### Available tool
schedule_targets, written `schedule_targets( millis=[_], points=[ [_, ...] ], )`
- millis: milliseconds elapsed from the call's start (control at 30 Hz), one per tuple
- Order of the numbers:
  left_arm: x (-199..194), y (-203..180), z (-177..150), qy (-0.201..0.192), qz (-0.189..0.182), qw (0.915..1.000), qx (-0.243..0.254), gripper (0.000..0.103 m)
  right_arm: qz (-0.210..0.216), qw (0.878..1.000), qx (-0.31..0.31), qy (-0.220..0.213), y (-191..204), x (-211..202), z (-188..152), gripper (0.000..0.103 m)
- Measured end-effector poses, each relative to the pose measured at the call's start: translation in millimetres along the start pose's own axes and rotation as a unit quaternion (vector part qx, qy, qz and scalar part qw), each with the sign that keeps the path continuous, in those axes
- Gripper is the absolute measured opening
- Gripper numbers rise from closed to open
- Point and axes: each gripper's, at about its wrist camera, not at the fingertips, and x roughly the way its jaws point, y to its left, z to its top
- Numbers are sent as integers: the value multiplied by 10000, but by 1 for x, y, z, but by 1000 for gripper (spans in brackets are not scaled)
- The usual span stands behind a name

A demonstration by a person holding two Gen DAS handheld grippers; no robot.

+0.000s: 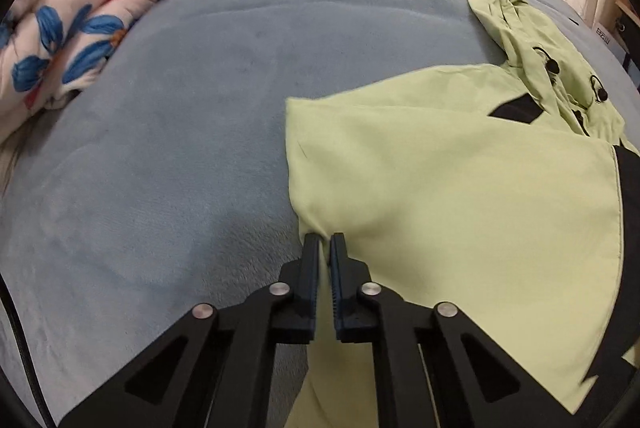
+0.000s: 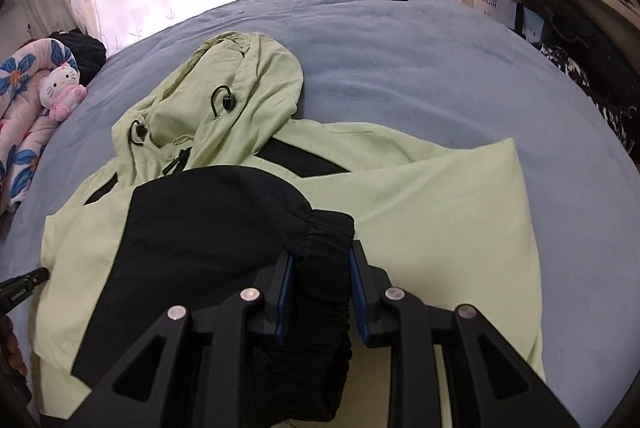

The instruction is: Fold large clothes

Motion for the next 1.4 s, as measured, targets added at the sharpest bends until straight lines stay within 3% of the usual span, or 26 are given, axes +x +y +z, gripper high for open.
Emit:
schedule_targets(
  millis=[100, 167, 267, 333, 367, 433, 500, 600, 667, 733, 833, 967, 1033, 1067, 1100, 1400],
  points=[
    [3, 2, -2, -72, 158, 9998, -36, 2, -96, 9990, -107, 413, 3, 17, -7, 34],
    [-1, 6, -2, -80, 217, 9997, -98, 5, -57, 9993, -47, 360, 0, 5, -9, 35],
    [-22, 12, -3, -191, 395, 9990, -101, 16, -95, 9998, 133, -61, -6, -30, -13, 39],
    [-49, 7, -10, -574, 418, 9975, -5, 27, -151, 9988, 99, -460, 0, -58, -20, 45],
    [-70, 1, -17, -926, 292, 9953, 38, 33, -128, 9980, 3, -622, 7, -68, -24, 46],
    [-96, -11, -28, -1309, -156, 9913, 8, 55, 100, 9969, -354, -698, 31, -79, -34, 46],
    [-109, -28, -39, -1422, -759, 9869, -23, 62, 439, 9950, -728, -527, 63, -78, -44, 46],
    [-106, -51, -50, -1047, -1293, 9860, -63, 62, 1081, 9896, -924, -229, 101, -66, -59, 46],
    [-90, -67, -58, -488, -1457, 9881, -13, 62, 1153, 9878, -1044, -119, 117, -56, -69, 46],
    [-74, -72, -65, -240, -1406, 9898, -4, 62, 1060, 9887, -1058, 0, 121, -45, -74, 46],
    [-56, -67, -81, -388, -818, 9956, 230, 62, 822, 9929, -840, 209, 103, -26, -75, 46],
    [-46, -40, -77, -607, -173, 9977, 235, 62, 174, 9991, -387, 56, 47, -20, -71, 46],
    [-37, -21, -69, -539, -137, 9984, 79, 62, 224, 9997, -114, 49, 22, -18, -69, 40],
    [-35, -13, -68, -512, -149, 9986, 0, 63, 369, 9993, 8, 91, 12, -17, -69, 32],
    [-33, -9, -67, -500, -156, 9986, -46, 68, 426, 9990, 60, 100, 7, -18, -69, 27],
    [-22, 5, -67, -489, -218, 9983, -208, 73, 31, 9996, -281, -39, 24, -19, -74, 30]
  ],
)
